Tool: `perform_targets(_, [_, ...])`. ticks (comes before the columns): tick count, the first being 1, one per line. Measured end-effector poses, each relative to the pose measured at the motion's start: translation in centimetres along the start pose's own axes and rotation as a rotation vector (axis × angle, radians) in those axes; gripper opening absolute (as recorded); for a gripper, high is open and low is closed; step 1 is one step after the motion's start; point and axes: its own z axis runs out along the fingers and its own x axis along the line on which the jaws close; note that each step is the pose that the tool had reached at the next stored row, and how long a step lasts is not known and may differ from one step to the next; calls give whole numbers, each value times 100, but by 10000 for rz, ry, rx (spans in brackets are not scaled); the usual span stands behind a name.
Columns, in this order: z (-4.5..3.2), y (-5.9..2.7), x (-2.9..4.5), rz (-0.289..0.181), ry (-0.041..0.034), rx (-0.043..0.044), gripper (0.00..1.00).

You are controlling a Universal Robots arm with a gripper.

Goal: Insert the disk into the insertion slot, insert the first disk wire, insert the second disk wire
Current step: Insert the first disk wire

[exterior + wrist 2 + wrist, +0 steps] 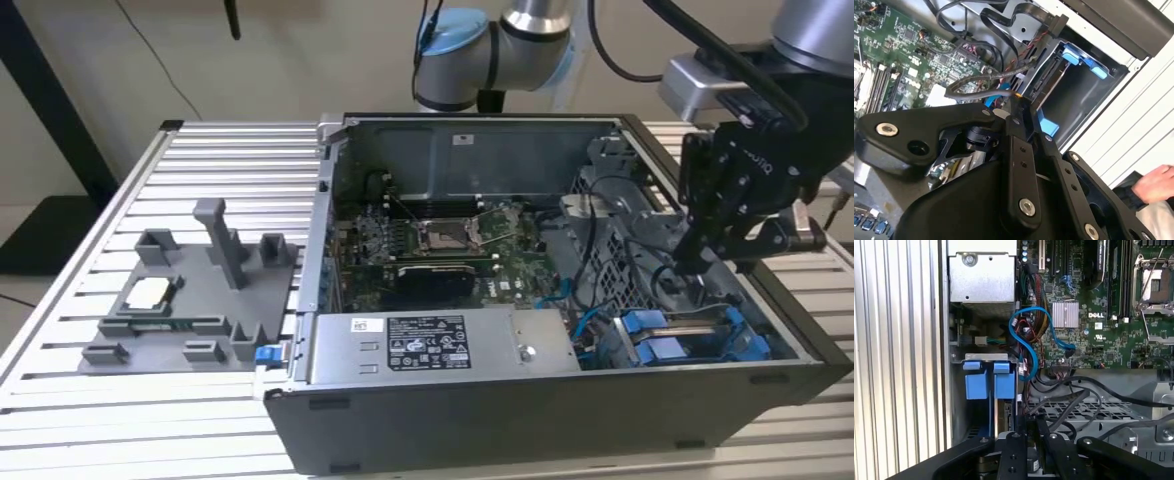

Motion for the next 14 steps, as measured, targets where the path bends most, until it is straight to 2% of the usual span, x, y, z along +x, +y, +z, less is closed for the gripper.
perform_targets(14, [95, -91, 15, 0, 2, -3, 19])
